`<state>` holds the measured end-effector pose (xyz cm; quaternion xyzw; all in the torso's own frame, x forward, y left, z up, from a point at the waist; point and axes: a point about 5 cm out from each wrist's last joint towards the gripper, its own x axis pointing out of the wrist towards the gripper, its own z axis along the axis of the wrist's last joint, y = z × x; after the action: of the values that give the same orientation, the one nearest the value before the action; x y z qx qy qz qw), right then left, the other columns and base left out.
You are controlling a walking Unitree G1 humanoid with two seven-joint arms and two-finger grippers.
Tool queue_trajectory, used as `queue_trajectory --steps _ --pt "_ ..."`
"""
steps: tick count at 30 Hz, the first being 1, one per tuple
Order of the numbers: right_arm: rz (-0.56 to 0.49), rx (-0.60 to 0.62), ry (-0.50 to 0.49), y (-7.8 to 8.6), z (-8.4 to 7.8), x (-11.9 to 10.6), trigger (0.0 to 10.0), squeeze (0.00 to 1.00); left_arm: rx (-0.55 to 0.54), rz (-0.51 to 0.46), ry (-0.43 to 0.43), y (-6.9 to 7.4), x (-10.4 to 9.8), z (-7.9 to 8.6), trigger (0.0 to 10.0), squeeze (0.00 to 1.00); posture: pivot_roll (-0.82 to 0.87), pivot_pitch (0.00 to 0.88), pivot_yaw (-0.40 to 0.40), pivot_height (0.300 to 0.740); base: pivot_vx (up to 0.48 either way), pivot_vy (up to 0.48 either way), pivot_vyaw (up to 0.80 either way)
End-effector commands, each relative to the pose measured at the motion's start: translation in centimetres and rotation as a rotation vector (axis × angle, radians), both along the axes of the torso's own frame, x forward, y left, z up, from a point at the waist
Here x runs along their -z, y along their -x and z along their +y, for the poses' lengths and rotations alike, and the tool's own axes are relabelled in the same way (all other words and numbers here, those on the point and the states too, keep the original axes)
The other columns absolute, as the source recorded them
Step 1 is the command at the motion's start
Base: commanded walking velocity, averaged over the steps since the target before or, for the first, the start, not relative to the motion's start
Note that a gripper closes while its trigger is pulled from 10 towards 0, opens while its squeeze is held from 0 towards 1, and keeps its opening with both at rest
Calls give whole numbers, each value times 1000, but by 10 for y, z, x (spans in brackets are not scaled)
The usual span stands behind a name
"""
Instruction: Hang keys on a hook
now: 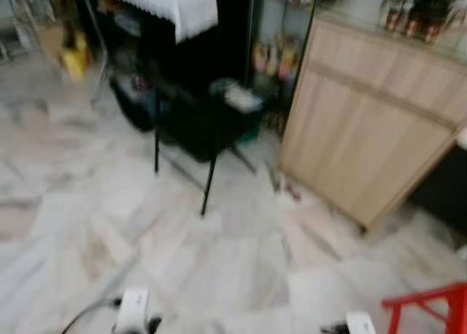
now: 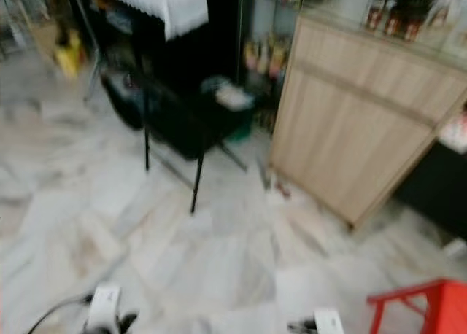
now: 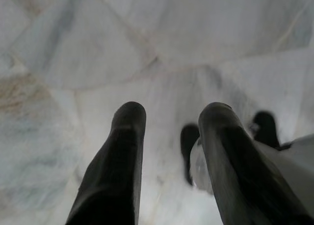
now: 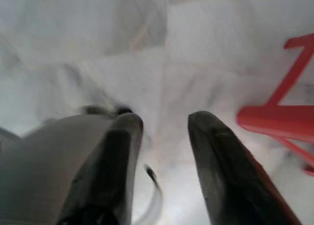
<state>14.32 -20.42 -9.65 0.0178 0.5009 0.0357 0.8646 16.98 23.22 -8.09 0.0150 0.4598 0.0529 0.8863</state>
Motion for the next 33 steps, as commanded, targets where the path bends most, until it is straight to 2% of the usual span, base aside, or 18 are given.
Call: queue_trajectory --steps 1,26,33 --pt "29 10 23 8 -10 1 10000 0 7 9 15 -2 1 -8 10000 0 -85 54 -12 740 0 0 -756" --pt "7 30 20 -5 -2 -1 10000 0 33 -7 32 -14 -4 -6 10000 0 -78 0 27 740 0 0 -759" --pt "23 48 29 0 -1 1 10000 0 45 14 39 -9 -1 -11 10000 0 -87 0 25 740 0 0 -757"
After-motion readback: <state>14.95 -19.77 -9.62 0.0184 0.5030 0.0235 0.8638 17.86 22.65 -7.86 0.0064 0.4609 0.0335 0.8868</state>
